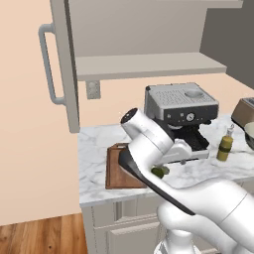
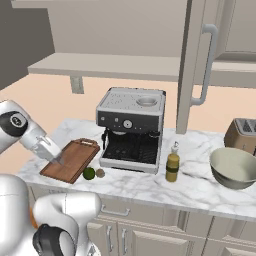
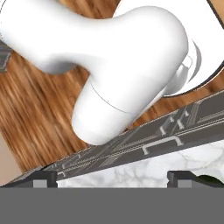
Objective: Open the cabinet. Place the bowl and condiment on the counter. Then place the lime and garlic on the cutting board.
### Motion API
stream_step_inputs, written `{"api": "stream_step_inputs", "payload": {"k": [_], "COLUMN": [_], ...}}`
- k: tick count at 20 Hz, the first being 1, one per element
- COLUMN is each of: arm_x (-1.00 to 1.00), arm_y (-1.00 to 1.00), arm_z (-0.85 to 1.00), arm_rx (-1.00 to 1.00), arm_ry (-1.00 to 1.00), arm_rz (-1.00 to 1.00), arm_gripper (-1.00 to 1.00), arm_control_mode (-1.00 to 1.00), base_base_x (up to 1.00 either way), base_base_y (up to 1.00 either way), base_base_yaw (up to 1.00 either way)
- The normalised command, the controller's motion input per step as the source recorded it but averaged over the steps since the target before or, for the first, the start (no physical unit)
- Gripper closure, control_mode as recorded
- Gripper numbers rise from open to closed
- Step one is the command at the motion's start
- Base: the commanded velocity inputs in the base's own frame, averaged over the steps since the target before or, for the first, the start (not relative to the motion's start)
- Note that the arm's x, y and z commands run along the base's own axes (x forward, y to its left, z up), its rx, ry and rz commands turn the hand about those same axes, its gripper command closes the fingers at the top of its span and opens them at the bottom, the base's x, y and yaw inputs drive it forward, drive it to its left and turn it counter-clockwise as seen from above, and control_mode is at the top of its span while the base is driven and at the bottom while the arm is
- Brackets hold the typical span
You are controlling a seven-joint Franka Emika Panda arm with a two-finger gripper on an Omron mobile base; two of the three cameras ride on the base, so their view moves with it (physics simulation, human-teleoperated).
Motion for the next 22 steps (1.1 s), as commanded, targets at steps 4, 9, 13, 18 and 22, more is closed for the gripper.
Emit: {"api": "stream_step_inputs", "payload": {"k": [4, 9, 13, 18, 22], "arm_x": [0.22, 0.32, 0.33, 0.26, 0.17], "arm_y": [0.00, 0.00, -0.07, -0.04, 0.00], "arm_z": [-0.39, -0.22, -0.13, -0.17, -0.24], "arm_rx": [0.00, 0.00, 0.03, 0.03, 0.05], "arm_ry": [0.03, 0.02, 0.00, 0.02, 0.03], "arm_rz": [0.00, 0.00, 0.00, 0.00, 0.00], "arm_gripper": [-1.00, -1.00, -1.00, -1.00, -1.00], "arm_control_mode": [-1.00, -1.00, -1.00, -1.00, -1.00], "base_base_x": [0.00, 0.00, 0.00, 0.00, 0.00], "base_base_y": [0.00, 0.00, 0.00, 0.00, 0.00], "base_base_yaw": [0.00, 0.00, 0.00, 0.00, 0.00]}}
